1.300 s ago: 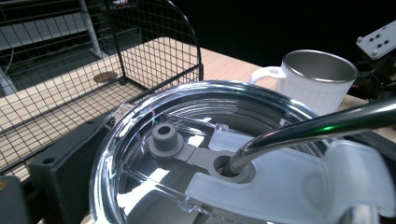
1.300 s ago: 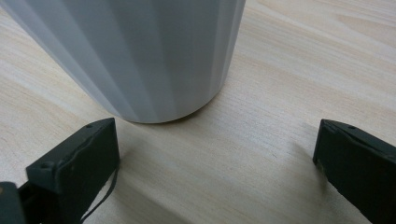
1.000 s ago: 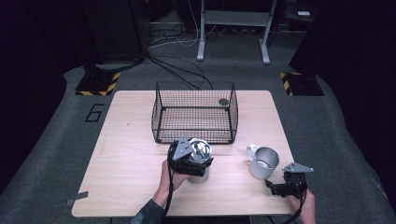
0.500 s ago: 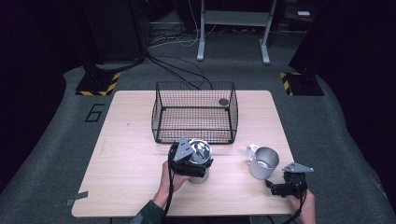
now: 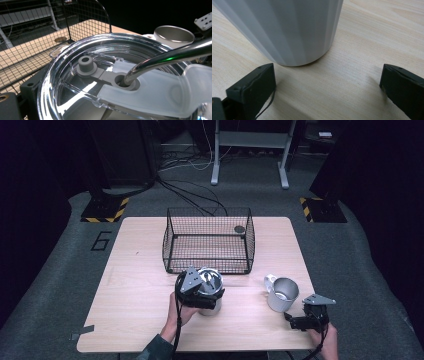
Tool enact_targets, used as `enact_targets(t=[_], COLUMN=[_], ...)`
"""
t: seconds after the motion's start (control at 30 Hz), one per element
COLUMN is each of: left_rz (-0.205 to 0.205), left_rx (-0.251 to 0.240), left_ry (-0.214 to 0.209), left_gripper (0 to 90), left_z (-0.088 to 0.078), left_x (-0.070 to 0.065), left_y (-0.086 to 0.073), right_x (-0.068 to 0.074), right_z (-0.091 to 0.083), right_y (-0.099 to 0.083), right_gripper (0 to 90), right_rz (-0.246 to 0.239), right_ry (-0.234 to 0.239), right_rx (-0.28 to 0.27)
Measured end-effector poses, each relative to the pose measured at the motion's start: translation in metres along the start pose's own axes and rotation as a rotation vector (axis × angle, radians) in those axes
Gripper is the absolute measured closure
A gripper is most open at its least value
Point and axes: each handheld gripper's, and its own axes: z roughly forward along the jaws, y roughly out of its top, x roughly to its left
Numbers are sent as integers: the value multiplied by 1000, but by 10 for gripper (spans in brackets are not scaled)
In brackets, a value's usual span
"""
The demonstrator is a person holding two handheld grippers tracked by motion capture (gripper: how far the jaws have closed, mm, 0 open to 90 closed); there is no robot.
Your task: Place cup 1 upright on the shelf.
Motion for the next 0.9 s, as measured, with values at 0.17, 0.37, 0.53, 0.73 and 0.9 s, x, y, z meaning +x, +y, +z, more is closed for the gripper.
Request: enact_targets(t=[0.17,0.37,0.53,0.73,0.9], left_rz=[-2,-11,-11,-19,-21], left_rx=[-5,-7,-30,-32,-37], left_ry=[9,13,30,48,62], left_gripper=[37,37,37,37,37], left_z=[-6,-14,-23,-31,-39], left_x=[3,7,9,16,21], left_y=[3,5,6,7,6], right_x=[0,0,0,0,0], right_z=[0,0,0,0,0], right_y=[0,0,0,0,0], right_gripper=[0,0,0,0,0], right_rz=[5,-1,0,0,0], right_ry=[0,0,0,0,0], right_rx=[2,0,0,0,0])
